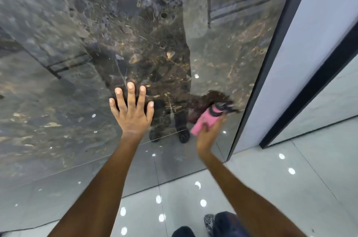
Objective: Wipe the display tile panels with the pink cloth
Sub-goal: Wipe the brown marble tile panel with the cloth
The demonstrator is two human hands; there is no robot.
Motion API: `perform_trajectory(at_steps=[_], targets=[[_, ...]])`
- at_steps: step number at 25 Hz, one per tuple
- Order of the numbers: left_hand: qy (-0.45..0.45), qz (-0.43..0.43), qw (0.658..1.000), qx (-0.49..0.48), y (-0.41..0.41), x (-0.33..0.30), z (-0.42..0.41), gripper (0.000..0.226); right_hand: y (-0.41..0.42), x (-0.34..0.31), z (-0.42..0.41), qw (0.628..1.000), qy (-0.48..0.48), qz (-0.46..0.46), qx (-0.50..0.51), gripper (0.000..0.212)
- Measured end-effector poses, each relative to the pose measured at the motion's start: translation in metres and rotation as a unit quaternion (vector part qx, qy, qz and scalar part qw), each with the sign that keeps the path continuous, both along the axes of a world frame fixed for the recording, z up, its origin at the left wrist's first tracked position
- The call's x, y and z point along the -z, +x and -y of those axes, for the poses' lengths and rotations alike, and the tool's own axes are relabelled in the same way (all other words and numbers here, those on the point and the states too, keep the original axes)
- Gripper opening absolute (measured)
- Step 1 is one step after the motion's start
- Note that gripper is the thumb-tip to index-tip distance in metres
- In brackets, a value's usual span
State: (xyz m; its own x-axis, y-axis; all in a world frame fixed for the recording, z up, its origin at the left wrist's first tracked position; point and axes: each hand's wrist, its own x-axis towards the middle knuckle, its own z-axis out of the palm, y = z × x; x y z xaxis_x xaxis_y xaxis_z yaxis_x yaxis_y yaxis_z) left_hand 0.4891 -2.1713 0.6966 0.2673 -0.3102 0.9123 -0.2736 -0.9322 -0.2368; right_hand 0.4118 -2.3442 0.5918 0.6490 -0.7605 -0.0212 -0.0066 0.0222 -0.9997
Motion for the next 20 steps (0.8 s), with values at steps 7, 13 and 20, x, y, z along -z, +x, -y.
perform_trajectory(at_steps=[7, 13, 20], targets=[[-0.010, -0.007, 1.000, 0.023, 0.004, -0.003, 0.004, 0.060, -0.003, -0.009, 0.021, 1.000, 0.021, 0.001, 0.017, 0.067], [-0.073, -0.181, 0.979, 0.063, -0.053, -0.007, -0.026, 0.055, 0.003, -0.010, -0.036, 1.000, -0.019, 0.007, -0.009, 0.076], [-0.263, -0.145, 0.946, -0.126, -0.058, -0.007, -0.202, 0.058, -0.003, -0.028, -0.117, 0.998, -0.025, -0.031, 0.045, 0.065]])
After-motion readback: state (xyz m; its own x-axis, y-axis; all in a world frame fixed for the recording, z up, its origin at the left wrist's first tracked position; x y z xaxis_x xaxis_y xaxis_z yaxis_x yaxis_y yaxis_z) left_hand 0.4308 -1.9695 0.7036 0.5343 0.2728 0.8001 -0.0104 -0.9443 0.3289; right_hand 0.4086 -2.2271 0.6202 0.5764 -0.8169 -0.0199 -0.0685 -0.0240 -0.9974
